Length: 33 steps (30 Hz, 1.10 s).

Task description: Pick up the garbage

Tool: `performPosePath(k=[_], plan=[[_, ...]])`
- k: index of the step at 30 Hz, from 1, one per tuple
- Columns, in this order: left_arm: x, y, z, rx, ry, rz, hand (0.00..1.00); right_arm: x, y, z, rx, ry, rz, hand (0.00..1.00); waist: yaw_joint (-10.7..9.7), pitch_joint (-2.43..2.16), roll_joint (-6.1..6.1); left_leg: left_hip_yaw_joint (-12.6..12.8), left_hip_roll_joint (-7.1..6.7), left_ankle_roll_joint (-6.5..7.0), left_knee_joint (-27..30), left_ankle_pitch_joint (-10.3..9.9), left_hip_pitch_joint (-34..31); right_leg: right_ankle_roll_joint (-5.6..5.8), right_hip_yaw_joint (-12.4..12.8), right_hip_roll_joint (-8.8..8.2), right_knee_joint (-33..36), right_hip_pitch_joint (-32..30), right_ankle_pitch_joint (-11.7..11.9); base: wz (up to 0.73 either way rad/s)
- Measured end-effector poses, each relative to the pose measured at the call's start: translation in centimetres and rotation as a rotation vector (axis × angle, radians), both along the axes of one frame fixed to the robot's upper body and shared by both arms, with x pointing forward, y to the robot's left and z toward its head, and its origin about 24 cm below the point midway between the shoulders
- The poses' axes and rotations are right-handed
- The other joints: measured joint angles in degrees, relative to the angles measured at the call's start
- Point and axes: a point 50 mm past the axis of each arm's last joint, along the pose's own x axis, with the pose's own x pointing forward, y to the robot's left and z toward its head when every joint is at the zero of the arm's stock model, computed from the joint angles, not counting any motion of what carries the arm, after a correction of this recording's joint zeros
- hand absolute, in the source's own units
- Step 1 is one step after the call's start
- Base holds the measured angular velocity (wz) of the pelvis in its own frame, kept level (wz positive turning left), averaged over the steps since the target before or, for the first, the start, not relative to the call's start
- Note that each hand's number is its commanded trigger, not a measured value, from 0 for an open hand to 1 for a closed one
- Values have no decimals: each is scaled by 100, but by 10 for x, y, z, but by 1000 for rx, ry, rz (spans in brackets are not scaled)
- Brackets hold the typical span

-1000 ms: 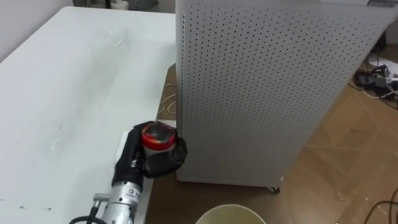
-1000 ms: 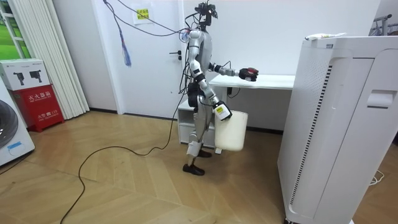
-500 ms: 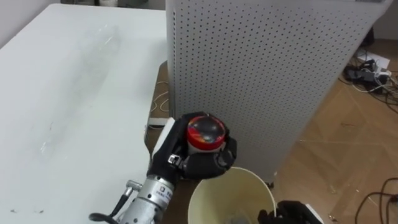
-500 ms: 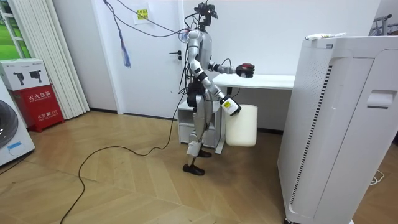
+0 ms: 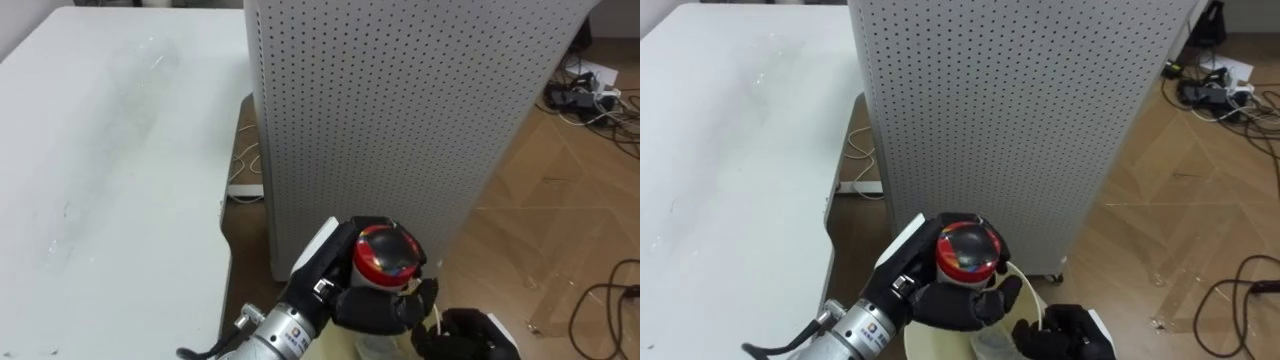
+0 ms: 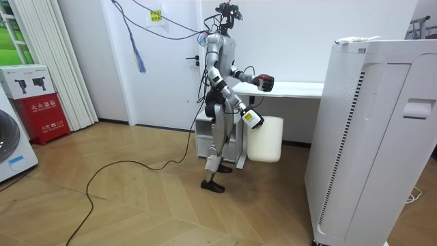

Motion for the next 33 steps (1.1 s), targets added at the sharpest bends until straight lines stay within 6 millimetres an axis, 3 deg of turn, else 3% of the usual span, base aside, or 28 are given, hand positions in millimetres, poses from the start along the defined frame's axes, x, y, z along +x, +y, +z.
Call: performPosePath(k=[9, 16, 26, 30, 31, 33], plan=[[-2, -4, -1, -3, 6, -17, 0, -1, 2, -2, -2, 13, 10, 100, -27, -18, 6, -7, 1, 0, 4, 0, 14, 0, 1, 8, 33, -1, 0, 0], [-3, -7, -1, -2, 12, -29, 0, -4, -3, -4, -38, 34, 1, 100, -55, -59, 40, -10, 0, 1, 0, 2, 45, 0, 3, 9, 60, 10, 0, 0], [-2, -4, 1, 16, -8, -20, 0, -5, -3, -4, -36, 34, -2, 100, -10, -63, 37, -16, 0, 0, 1, 2, 92, 0, -3, 9, 64, 54, 0, 0], [-1, 0, 20, 72, -139, -7, 0, -16, -2, -6, -30, 18, -13, 100, -28, -65, 37, -15, -5, 0, -45, 2, 151, 0, -6, 10, 17, 120, 0, 0], [-2, 1, 25, 73, -170, 1, 0, -23, -3, -9, -27, 30, -20, 100, -31, -116, 43, -9, -9, 0, -83, 2, 185, 5, -7, 11, -43, 169, 3, 0], [-3, 7, 33, 72, -218, 39, 0, -30, -4, -12, -20, 45, -30, 100, -43, -133, 47, 1, -15, 0, -129, 2, 290, 5, -2, 11, -47, 244, 3, -2]])
